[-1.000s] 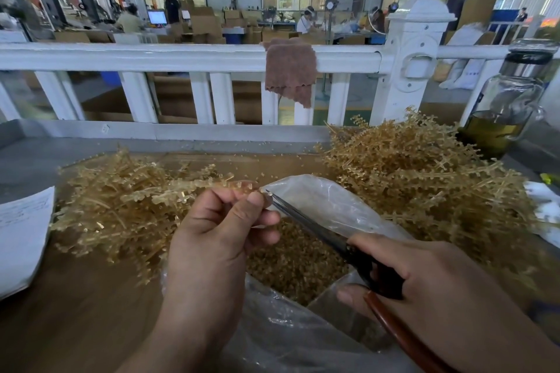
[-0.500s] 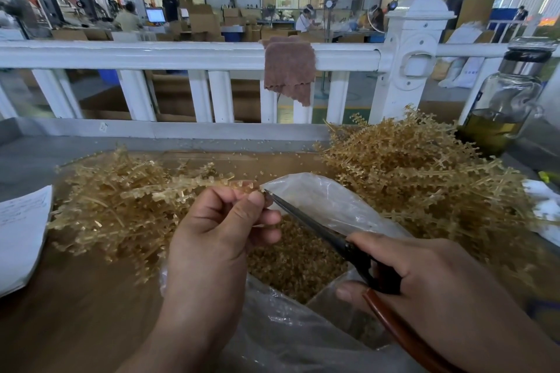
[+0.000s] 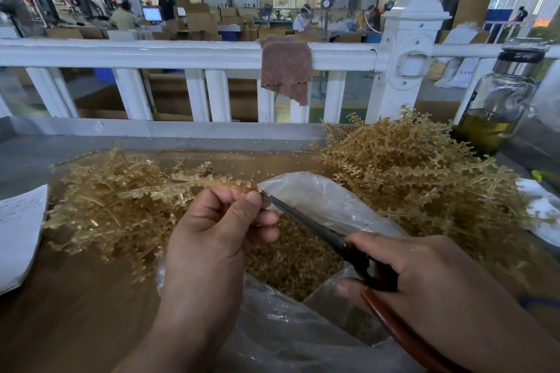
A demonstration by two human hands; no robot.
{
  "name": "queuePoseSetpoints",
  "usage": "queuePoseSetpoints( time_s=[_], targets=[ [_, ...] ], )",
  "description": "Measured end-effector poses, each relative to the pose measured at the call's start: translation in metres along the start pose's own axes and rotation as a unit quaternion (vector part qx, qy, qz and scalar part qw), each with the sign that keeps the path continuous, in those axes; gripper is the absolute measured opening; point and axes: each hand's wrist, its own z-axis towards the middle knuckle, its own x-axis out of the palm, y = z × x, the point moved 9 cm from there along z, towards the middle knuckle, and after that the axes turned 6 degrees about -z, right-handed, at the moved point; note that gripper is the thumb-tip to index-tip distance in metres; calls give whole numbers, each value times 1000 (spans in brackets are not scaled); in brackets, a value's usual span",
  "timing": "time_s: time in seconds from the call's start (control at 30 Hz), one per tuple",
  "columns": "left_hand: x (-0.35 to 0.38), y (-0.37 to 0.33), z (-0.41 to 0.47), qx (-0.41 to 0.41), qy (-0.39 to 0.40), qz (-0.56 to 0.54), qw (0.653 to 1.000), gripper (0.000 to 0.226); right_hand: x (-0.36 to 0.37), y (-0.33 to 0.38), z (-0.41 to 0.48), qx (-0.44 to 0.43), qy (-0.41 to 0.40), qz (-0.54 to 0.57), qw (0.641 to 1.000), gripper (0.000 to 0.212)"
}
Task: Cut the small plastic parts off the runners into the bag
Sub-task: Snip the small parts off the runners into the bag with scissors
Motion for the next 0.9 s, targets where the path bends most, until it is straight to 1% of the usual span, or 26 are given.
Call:
queuePoseSetpoints(
  time_s=[0.07,0.17,0.3,0.33,0.43,0.57,0.6,0.67,0.8,0.9],
  targets=[
    [0,1,0,-6,3,-3,1000,11,1,2,0,-2,8,-8,1000,46],
    [0,4,0,-17,2,-8,1000,11,4,2,0,-2,15,-12,1000,41],
    [-2,6,1,-26,-1,-12,1000,12,4,1,0,-2,7,-2,1000,50],
    [-2,6,1,-26,-1,-14,1000,12,5,2,0,-3,7,0,1000,47],
    [-1,5,0,-27,0,-10,1000,13,5,4,0,-6,17,0,1000,28],
    [-2,6,0,-29,-8,-9,999,24,5,7,0,-13,15,1,1000,23],
    [-2,7,0,-31,-9,-8,999,23,5,7,-1,-14,15,1,1000,23],
    [-1,7,0,-36,-10,-17,999,13,6,8,-1,-14,16,1,1000,23],
    [-2,9,-1,-44,-15,-34,998,6,6,7,-1,-16,13,12,1000,33],
    [-1,10,-1,-47,-15,-39,998,6,8,8,-1,-20,17,15,1000,26]
  ],
)
